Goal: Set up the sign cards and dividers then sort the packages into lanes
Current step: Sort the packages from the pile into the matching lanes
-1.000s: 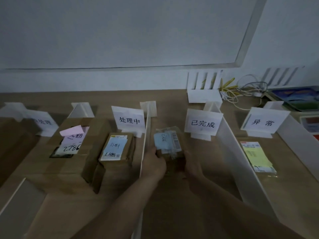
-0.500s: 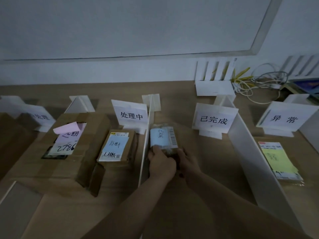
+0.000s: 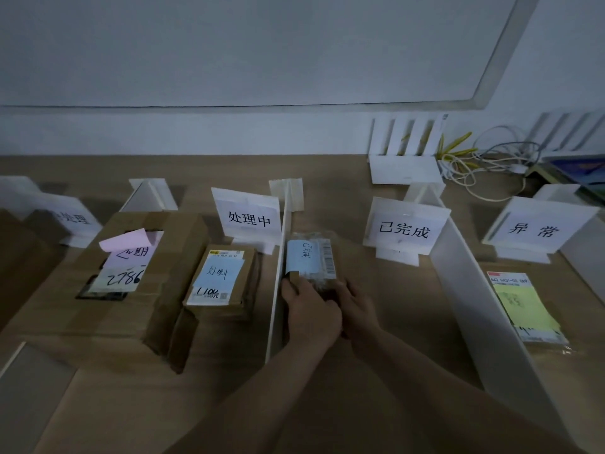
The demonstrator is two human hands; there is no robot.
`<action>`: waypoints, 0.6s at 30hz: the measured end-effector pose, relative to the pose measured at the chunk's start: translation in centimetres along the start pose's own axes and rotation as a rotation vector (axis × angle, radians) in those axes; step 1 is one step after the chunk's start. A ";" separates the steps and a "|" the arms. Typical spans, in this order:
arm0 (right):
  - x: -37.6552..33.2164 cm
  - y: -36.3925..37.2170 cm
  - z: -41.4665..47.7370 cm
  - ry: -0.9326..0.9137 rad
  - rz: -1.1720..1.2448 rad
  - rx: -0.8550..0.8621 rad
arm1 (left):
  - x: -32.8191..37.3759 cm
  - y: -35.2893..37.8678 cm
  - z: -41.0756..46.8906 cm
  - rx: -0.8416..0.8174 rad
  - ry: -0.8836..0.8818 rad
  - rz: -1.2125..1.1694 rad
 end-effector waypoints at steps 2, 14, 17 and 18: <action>-0.4 -0.3 -0.6 -0.005 0.001 0.007 | 0.2 -0.3 -0.5 -0.005 0.010 0.006; -3.7 -3.2 -7.6 -0.156 -0.126 0.221 | 1.7 -3.2 -5.0 -0.093 0.167 -0.049; -4.8 -4.3 -11.1 -0.150 -0.143 0.272 | 2.4 -5.1 -7.4 -0.136 0.210 -0.082; -5.4 -4.7 -12.3 -0.149 -0.133 0.296 | 2.5 -5.9 -8.3 -0.134 0.226 -0.092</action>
Point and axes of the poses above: each hand's wrist, its own z-axis towards the middle knuckle, its own y-axis out of the palm, x = y × z, the point moved 10 cm from there along z, towards the middle knuckle, and after that the axes turned 10 degrees about -z, right-handed, at the moved point
